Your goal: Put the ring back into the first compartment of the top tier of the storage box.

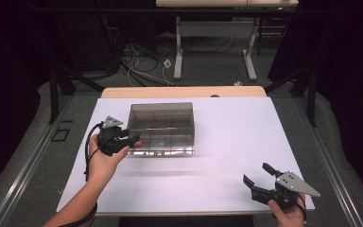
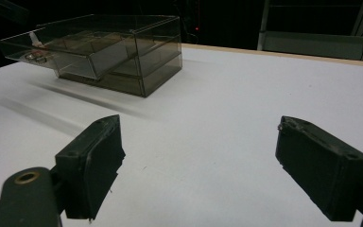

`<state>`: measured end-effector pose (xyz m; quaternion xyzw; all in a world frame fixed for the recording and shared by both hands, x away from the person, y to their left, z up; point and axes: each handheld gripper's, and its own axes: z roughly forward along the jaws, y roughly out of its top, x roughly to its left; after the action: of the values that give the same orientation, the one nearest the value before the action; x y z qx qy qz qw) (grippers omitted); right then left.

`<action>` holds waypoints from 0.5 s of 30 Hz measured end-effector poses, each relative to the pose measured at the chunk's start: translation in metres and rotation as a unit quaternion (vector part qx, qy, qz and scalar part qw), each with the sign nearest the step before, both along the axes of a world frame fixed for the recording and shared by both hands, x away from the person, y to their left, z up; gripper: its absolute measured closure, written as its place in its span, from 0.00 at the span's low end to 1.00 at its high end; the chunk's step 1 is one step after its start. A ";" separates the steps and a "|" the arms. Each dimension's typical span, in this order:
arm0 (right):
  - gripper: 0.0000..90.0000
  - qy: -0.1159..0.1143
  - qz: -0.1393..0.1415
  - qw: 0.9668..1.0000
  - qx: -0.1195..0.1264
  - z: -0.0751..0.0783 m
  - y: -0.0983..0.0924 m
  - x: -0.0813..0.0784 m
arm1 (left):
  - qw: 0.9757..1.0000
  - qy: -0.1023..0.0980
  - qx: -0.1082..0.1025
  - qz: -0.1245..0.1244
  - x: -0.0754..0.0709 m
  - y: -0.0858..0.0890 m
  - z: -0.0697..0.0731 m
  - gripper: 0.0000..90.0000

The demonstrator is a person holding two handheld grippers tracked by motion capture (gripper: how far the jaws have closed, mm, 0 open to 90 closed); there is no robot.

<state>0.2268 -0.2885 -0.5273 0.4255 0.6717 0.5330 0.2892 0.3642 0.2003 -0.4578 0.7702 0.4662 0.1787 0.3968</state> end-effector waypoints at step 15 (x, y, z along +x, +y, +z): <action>0.17 0.000 -0.001 1.000 -0.001 0.000 0.000 0.000 | 0.999 -0.047 -0.009 -0.015 -0.010 0.001 0.010 0.39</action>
<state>0.2271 -0.2888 -0.5273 0.4263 0.6716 0.5320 0.2901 0.3544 0.2012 -0.4474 0.7643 0.4367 0.2049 0.4279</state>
